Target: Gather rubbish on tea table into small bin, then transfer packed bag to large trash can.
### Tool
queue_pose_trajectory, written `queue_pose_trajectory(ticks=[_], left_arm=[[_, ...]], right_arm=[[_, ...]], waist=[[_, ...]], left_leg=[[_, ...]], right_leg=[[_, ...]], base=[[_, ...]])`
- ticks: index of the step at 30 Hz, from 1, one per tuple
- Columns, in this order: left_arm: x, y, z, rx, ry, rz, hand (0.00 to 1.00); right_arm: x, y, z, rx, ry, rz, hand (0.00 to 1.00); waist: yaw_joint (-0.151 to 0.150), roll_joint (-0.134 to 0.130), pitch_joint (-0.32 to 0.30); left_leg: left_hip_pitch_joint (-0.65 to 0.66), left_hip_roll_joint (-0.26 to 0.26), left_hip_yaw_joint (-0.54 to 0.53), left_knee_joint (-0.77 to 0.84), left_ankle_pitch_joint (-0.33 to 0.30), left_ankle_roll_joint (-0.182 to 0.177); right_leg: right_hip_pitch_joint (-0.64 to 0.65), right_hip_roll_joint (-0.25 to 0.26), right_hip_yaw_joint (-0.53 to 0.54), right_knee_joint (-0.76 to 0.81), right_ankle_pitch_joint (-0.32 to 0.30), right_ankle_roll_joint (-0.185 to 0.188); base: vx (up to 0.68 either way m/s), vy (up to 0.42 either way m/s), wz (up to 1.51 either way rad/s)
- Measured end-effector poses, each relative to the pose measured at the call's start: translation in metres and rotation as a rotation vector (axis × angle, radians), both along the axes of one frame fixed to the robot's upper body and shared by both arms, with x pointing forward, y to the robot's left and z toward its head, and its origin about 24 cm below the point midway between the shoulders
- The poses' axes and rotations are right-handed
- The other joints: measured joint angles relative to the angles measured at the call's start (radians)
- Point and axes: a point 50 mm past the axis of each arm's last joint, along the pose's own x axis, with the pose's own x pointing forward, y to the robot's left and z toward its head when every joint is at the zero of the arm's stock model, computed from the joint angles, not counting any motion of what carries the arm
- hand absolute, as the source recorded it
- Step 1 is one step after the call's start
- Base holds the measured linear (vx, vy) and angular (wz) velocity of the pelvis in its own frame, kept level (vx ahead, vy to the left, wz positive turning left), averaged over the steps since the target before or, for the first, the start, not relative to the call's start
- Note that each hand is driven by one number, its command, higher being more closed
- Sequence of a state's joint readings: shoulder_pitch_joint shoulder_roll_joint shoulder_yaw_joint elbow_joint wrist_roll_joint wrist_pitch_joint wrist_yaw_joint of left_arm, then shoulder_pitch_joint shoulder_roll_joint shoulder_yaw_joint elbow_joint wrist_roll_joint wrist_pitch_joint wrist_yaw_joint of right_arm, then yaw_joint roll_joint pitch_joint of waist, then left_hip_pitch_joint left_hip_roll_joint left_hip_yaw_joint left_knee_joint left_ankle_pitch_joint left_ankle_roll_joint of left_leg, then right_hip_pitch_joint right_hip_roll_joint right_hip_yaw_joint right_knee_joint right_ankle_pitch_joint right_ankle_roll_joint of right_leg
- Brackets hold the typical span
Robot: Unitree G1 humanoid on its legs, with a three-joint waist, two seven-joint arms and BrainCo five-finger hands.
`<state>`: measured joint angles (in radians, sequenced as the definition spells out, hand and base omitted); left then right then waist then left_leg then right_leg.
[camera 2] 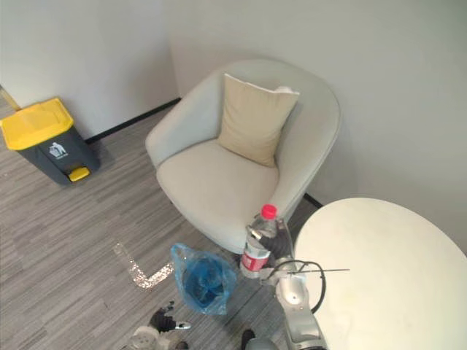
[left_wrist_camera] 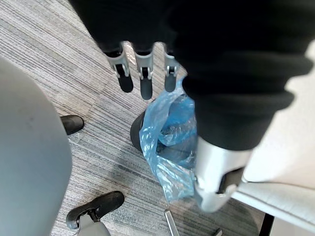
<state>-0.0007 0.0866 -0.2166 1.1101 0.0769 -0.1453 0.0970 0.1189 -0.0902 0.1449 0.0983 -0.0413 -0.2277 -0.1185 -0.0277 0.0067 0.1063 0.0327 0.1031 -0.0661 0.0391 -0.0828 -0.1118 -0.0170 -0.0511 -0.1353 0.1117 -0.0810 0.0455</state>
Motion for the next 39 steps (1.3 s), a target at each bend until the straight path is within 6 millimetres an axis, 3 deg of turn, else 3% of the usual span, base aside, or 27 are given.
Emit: queue_pose_trajectory(ticks=[2,4,5,6,7,8,9,11,15,17,21,23,27,28,31,33,39], left_arm=[[0.002,0.001,0.001,0.003,-0.009,0.002,0.0],[0.004,0.004,0.003,0.013,-0.023,0.001,0.0],[0.008,0.004,0.004,0.017,-0.032,-0.007,0.0],[0.016,0.001,0.006,0.013,-0.049,-0.02,0.0],[0.017,0.001,0.007,0.011,-0.056,-0.023,0.0],[0.021,0.0,0.009,0.011,-0.075,-0.019,0.0],[0.025,0.001,0.012,0.014,-0.095,-0.017,0.0],[0.024,0.002,0.011,0.015,-0.096,0.001,0.0],[0.035,0.004,0.017,0.001,-0.138,0.043,0.0],[0.051,0.007,0.026,-0.017,-0.198,0.087,0.0],[0.076,0.005,0.042,-0.057,-0.298,0.125,0.0],[0.092,0.001,0.053,-0.096,-0.363,0.167,0.0],[0.116,-0.004,0.075,-0.149,-0.484,0.225,0.0],[0.117,-0.004,0.076,-0.153,-0.488,0.229,0.0],[0.136,-0.011,0.097,-0.214,-0.586,0.254,0.0],[0.15,-0.017,0.111,-0.265,-0.646,0.295,0.0],[0.169,-0.028,0.131,-0.325,-0.711,0.307,0.0]], right_arm=[[-0.001,0.002,-0.009,0.0,0.038,0.006,1.0],[-0.001,0.004,-0.014,0.001,0.062,0.01,1.0],[-0.001,0.003,-0.016,0.0,0.068,0.003,1.0],[-0.001,-0.003,-0.018,-0.008,0.079,-0.018,1.0],[0.0,-0.004,-0.018,-0.015,0.08,-0.026,1.0],[0.004,-0.006,-0.016,-0.031,0.066,-0.031,1.0],[0.01,-0.004,-0.013,-0.058,0.052,-0.018,1.0],[0.016,0.0,-0.009,-0.065,0.033,-0.007,1.0],[0.037,0.01,0.0,-0.088,-0.004,0.026,1.0],[0.05,0.017,0.015,-0.112,-0.064,0.061,1.0],[0.069,0.022,0.041,-0.13,-0.161,0.074,1.0],[0.081,0.026,0.065,-0.161,-0.252,0.098,1.0],[0.095,0.03,0.108,-0.192,-0.408,0.102,1.0],[0.096,0.03,0.109,-0.193,-0.412,0.101,1.0],[0.106,0.029,0.14,-0.217,-0.513,0.075,1.0],[0.112,0.029,0.162,-0.225,-0.584,0.056,1.0],[0.13,0.034,0.199,-0.281,-0.673,0.024,1.0]], waist=[[0.0,-0.002,0.001],[0.002,-0.015,0.002],[0.0,-0.018,0.009],[-0.006,-0.017,0.023],[-0.005,-0.015,0.024],[-0.001,-0.013,0.043],[0.017,-0.021,0.053],[0.019,-0.02,0.054],[0.021,-0.008,0.108],[0.026,0.005,0.156],[0.033,0.015,0.202],[0.039,0.023,0.225],[0.049,0.038,0.248],[0.05,0.038,0.249],[0.071,0.042,0.254],[0.08,0.044,0.277],[0.088,0.042,0.297]], left_leg=[[-0.042,-0.006,-0.026,0.012,0.004,-0.001],[-0.097,-0.023,-0.015,0.013,0.05,-0.001],[-0.122,-0.029,0.03,0.001,0.078,0.01],[-0.152,-0.003,0.19,0.02,0.064,0.058],[-0.164,0.012,0.243,0.03,0.068,0.057],[-0.176,0.01,0.267,0.04,0.089,0.035],[-0.18,-0.009,0.279,0.024,0.098,0.044],[-0.192,-0.022,0.302,0.003,0.106,0.055],[-0.267,-0.037,0.356,0.09,0.081,0.087],[-0.372,-0.011,0.365,0.25,0.022,0.101],[-0.52,0.028,0.371,0.399,-0.031,0.106],[-0.622,0.043,0.372,0.472,-0.061,0.104],[-0.774,0.061,0.399,0.49,-0.056,0.104],[-0.779,0.062,0.401,0.49,-0.055,0.105],[-0.892,0.081,0.417,0.5,-0.018,0.106],[-0.952,0.093,0.414,0.528,-0.004,0.125],[-1.099,0.108,0.391,0.578,-0.005,0.124]], right_leg=[[-0.004,-0.01,-0.051,-0.009,-0.001,0.0],[-0.022,-0.037,-0.103,-0.013,-0.003,-0.004],[-0.026,-0.055,-0.144,-0.013,-0.005,-0.008],[-0.031,-0.071,-0.214,0.0,-0.008,-0.011],[-0.037,-0.074,-0.226,0.01,-0.011,-0.008],[-0.055,-0.084,-0.23,0.037,-0.025,0.003],[-0.095,-0.109,-0.206,0.087,-0.042,0.013],[-0.141,-0.126,-0.176,0.116,-0.044,0.018],[-0.222,-0.144,-0.093,0.134,-0.002,0.034],[-0.289,-0.144,-0.067,0.185,0.003,0.036],[-0.424,-0.143,-0.045,0.296,-0.018,0.033],[-0.536,-0.15,-0.032,0.38,-0.038,0.031],[-0.705,-0.158,-0.022,0.414,-0.036,0.024],[-0.711,-0.158,-0.022,0.414,-0.034,0.023],[-0.836,-0.154,-0.019,0.445,-0.014,0.013],[-0.897,-0.154,-0.022,0.478,-0.017,0.004],[-1.036,-0.153,-0.03,0.535,-0.032,-0.01]], base=[[-0.1,0.011,0.76],[-0.14,0.037,0.9],[-0.16,0.045,1.31],[-0.17,0.03,1.36],[-0.18,0.022,1.17],[-0.15,0.055,0.31],[-0.14,0.087,0.04],[-0.1,0.103,-0.27],[-0.06,0.126,-0.4],[-0.08,0.126,-0.22],[-0.12,0.082,-0.1],[-0.17,0.027,-0.03],[-0.12,-0.015,0.03],[-0.05,-0.031,-0.07],[-0.02,-0.027,-0.01],[0.0,-0.01,0.02],[0.01,-0.007,0.03]])
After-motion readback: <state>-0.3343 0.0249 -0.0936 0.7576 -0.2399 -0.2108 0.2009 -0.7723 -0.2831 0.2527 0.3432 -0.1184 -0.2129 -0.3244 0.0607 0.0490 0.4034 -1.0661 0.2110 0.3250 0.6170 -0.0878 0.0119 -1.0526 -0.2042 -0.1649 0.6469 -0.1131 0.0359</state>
